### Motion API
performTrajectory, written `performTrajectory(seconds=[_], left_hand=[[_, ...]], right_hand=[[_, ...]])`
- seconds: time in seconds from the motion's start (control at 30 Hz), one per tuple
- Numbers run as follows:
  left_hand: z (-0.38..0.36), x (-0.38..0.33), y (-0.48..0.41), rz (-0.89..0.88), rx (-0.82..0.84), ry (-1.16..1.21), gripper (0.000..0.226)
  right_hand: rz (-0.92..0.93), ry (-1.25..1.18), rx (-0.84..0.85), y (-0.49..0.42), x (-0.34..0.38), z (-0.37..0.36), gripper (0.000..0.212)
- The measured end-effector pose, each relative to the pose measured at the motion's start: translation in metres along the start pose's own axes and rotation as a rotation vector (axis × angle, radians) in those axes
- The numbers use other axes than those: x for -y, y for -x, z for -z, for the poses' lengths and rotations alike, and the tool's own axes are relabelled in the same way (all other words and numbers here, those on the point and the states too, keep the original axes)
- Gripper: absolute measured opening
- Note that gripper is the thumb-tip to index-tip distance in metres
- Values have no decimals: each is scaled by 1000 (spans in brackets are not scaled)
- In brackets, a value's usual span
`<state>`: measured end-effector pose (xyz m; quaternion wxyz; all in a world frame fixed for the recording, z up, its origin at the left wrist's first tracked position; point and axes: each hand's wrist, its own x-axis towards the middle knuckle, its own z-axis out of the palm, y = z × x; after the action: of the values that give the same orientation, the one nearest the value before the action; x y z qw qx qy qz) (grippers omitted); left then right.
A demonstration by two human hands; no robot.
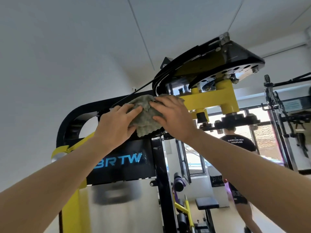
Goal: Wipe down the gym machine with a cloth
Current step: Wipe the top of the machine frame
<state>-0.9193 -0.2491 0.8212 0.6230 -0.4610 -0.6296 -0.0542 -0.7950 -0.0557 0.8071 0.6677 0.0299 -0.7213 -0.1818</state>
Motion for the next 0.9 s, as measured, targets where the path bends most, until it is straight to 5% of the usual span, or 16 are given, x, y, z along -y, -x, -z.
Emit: performTrajectory(seconds=[0.33,0.7,0.9], left_hand=[[13,24,24,112,67,288,67],[12,83,47,163,320,486,67],[14,117,57,235,457,731,22]], right_hand=[[-171,-97,-174,17,51,-29,35],[62,-27,80,-19,94,-37,34],[81,48,339,-58,128,-35,27]])
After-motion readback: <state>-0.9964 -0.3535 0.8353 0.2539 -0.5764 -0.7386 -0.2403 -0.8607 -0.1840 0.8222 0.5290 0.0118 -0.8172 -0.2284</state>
